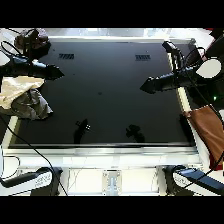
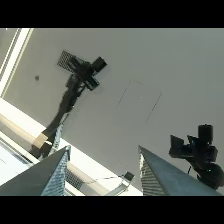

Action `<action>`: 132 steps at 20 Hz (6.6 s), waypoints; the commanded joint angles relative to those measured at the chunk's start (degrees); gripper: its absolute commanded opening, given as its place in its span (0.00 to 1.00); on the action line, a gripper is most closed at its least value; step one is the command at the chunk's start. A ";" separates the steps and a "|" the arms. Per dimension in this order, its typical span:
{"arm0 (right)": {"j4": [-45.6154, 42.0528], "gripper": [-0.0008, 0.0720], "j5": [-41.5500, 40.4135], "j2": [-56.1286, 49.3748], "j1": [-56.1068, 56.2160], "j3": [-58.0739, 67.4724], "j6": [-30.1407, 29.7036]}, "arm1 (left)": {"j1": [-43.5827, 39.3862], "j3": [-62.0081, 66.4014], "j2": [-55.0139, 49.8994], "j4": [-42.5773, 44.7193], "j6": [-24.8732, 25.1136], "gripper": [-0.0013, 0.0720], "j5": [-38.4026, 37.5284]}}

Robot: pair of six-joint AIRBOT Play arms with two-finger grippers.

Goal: Fold the shirts.

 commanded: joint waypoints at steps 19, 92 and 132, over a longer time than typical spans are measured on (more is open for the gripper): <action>0.00 0.66 0.00 0.00 0.07 0.02 0.00 | 1.31 0.00 -0.22 10.45 -0.15 0.66 3.58; 8.81 0.67 0.46 -4.48 1.31 -13.99 4.96 | 8.00 -8.17 -8.70 1.03 -28.20 0.98 2.05; -16.17 0.79 -9.25 -23.02 14.05 -5.16 12.66 | 3.32 -9.11 -20.74 -2.97 -27.43 0.98 3.80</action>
